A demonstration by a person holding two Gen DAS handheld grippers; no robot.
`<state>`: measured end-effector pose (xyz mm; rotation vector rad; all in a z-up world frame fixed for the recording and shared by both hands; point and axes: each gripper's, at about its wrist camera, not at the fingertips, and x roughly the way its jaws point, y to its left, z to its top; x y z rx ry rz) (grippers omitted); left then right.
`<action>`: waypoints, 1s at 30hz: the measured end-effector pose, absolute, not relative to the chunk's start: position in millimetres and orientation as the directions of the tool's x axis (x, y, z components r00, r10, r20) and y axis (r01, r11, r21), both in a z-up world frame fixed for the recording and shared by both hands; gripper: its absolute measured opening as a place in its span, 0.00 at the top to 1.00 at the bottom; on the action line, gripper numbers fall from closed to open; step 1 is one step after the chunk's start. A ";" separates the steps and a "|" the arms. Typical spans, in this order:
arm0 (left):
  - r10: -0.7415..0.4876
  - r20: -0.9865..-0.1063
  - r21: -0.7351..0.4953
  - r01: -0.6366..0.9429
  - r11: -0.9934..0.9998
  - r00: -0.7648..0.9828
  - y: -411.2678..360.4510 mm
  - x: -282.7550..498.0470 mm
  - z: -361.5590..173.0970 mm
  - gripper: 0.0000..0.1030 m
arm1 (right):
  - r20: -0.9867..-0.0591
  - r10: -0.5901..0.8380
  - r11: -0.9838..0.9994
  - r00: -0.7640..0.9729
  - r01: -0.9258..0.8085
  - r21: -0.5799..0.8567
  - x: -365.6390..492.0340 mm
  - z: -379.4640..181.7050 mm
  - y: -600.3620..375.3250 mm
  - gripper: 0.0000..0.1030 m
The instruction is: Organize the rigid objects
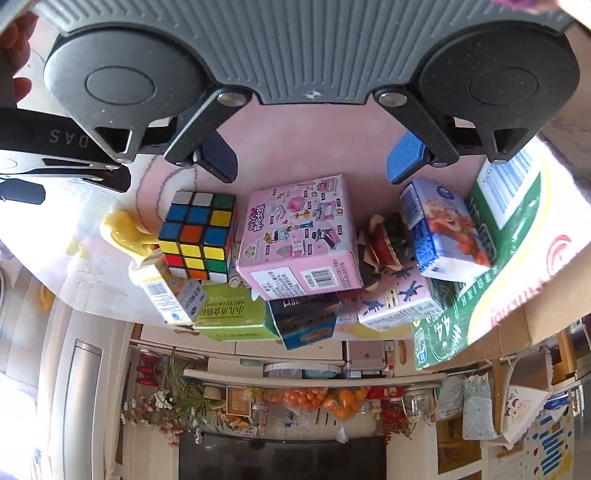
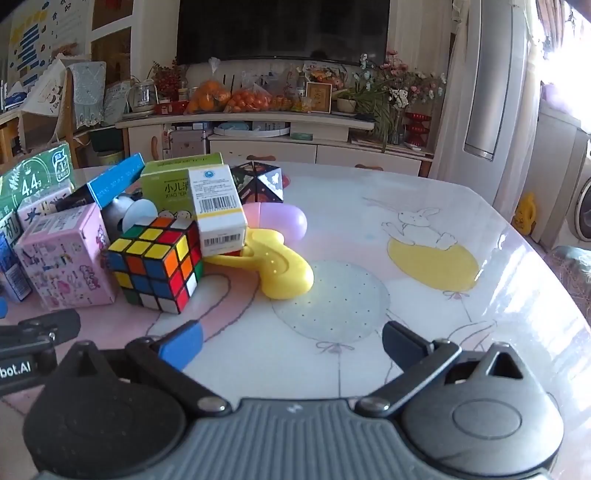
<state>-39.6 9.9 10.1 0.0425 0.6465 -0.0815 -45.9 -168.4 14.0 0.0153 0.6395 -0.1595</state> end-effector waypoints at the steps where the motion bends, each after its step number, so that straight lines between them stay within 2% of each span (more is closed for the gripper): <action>1: -0.068 -0.598 0.012 0.094 0.995 0.799 10.4 -42.9 13.2 0.00 | -0.584 -0.151 0.987 0.798 0.156 -0.041 -50.5 17.3 -166.8 0.01; 7: -0.079 -0.562 0.021 0.110 0.994 0.823 16.9 -64.7 37.5 0.00 | -0.523 -0.141 0.988 0.841 0.155 -0.018 -78.2 41.3 -155.4 0.01; 14: -0.038 -0.525 0.054 0.078 0.996 0.850 46.3 -91.3 65.6 0.00 | -0.454 -0.129 0.991 0.882 0.126 -0.036 -107.0 72.0 -128.9 0.01; 30: 0.080 -0.432 0.067 -0.057 0.996 0.898 98.7 -154.4 103.9 0.00 | -0.395 0.010 0.999 0.919 -0.022 -0.028 -142.1 124.7 -62.3 0.01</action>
